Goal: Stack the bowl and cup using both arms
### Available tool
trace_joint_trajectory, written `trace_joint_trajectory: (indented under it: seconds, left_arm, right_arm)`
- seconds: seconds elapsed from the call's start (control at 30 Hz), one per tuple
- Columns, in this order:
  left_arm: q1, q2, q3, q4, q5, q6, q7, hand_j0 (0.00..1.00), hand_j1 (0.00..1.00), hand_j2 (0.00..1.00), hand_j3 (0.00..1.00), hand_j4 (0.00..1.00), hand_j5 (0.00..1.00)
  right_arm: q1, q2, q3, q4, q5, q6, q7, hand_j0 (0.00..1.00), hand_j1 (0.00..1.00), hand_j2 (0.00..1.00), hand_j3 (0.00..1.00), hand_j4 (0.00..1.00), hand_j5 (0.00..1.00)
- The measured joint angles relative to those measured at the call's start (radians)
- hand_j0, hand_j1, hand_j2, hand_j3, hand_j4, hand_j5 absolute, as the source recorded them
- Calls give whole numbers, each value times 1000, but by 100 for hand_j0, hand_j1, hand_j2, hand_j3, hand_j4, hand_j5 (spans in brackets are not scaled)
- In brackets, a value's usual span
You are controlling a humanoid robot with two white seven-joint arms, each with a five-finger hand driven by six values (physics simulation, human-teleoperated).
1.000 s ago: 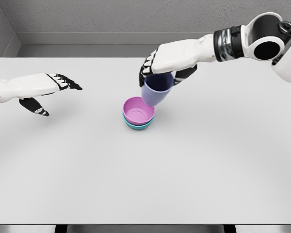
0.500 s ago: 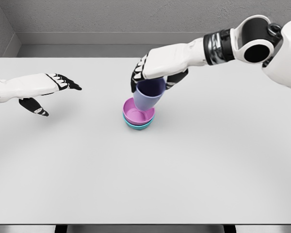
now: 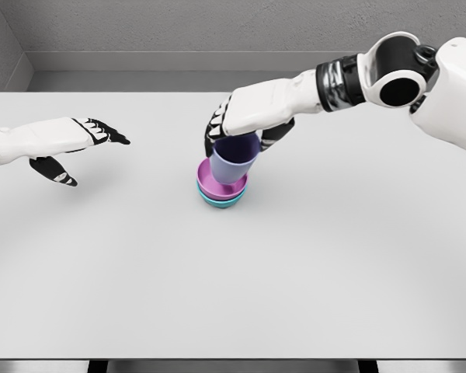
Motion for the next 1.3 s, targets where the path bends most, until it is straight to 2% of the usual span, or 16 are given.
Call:
trace_joint_trajectory:
  seconds: [0.43, 0.47, 0.5, 0.53, 0.97, 1.1, 1.2, 1.3]
  left_arm:
    - [0, 0, 0, 0, 0, 0, 0, 100, 100, 100, 100, 100, 100]
    - [0, 0, 0, 0, 0, 0, 0, 100, 100, 100, 100, 100, 100]
    - [0, 0, 0, 0, 0, 0, 0, 100, 100, 100, 100, 100, 100]
    - [0, 0, 0, 0, 0, 0, 0, 100, 100, 100, 100, 100, 100]
    - [0, 0, 0, 0, 2, 0, 0, 100, 100, 100, 100, 100, 100]
    - [0, 5, 4, 0, 4, 0, 2, 100, 100, 100, 100, 100, 100]
    - [0, 6, 6, 0, 2, 0, 2, 100, 100, 100, 100, 100, 100]
    - [0, 6, 6, 8, 2, 0, 3, 100, 100, 100, 100, 100, 100]
  right_arm:
    - [0, 19, 11, 25, 0, 0, 0, 70, 70, 70, 70, 70, 70]
    - [0, 19, 11, 26, 0, 0, 0, 74, 74, 74, 74, 74, 74]
    - [0, 19, 12, 27, 0, 0, 0, 82, 82, 82, 82, 82, 82]
    - [0, 19, 12, 28, 0, 0, 0, 100, 100, 100, 100, 100, 100]
    - [6, 14, 7, 27, -6, 0, 0, 100, 100, 100, 100, 100, 100]
    - [17, -23, -43, 27, -30, 0, 0, 100, 100, 100, 100, 100, 100]
    - [106, -96, -127, 32, -67, -1, 0, 100, 100, 100, 100, 100, 100]
    - [163, -185, -197, 56, -112, 0, 0, 100, 100, 100, 100, 100, 100]
